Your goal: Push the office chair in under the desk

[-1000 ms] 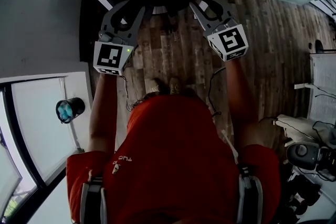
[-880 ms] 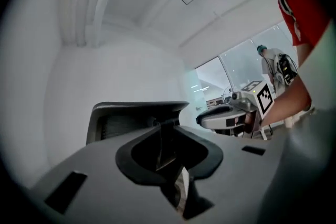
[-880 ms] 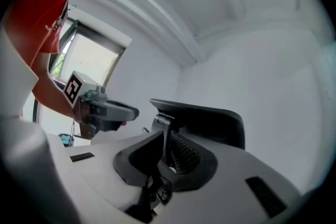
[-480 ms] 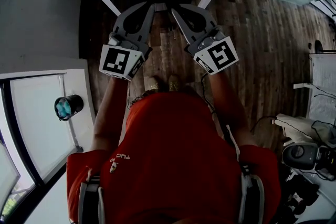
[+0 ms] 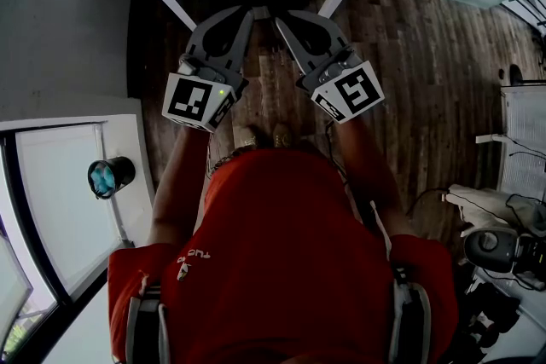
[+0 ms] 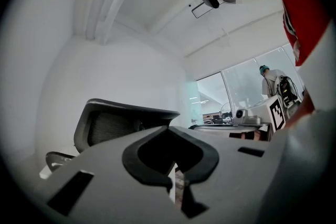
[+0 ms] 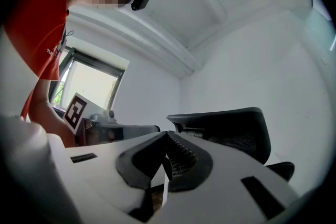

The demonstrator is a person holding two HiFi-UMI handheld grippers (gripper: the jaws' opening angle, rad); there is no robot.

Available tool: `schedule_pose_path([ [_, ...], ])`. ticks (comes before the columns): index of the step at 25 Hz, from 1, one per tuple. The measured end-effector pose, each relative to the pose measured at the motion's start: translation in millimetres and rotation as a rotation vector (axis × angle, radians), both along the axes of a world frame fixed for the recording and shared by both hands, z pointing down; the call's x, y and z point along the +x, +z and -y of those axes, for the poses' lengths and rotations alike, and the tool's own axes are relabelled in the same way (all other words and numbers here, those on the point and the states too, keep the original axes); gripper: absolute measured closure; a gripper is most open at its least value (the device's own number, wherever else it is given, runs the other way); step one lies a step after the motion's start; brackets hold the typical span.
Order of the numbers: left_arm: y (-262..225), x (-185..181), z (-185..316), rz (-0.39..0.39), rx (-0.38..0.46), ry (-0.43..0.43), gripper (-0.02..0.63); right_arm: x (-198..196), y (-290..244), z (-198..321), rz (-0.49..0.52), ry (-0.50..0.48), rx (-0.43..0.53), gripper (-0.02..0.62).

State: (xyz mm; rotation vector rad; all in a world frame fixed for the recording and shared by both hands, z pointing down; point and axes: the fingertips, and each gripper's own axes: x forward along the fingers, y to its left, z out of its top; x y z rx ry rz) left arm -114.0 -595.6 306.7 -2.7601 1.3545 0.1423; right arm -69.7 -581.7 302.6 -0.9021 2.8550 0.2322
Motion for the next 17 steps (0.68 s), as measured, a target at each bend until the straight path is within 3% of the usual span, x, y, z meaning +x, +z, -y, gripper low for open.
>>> schedule_pose_path([
  [17, 2.4, -1.1, 1.3, -0.002, -0.001, 0.009, 0.597, 0.9, 1.2, 2.7, -0.011, -0.001, -0.003, 0.571],
])
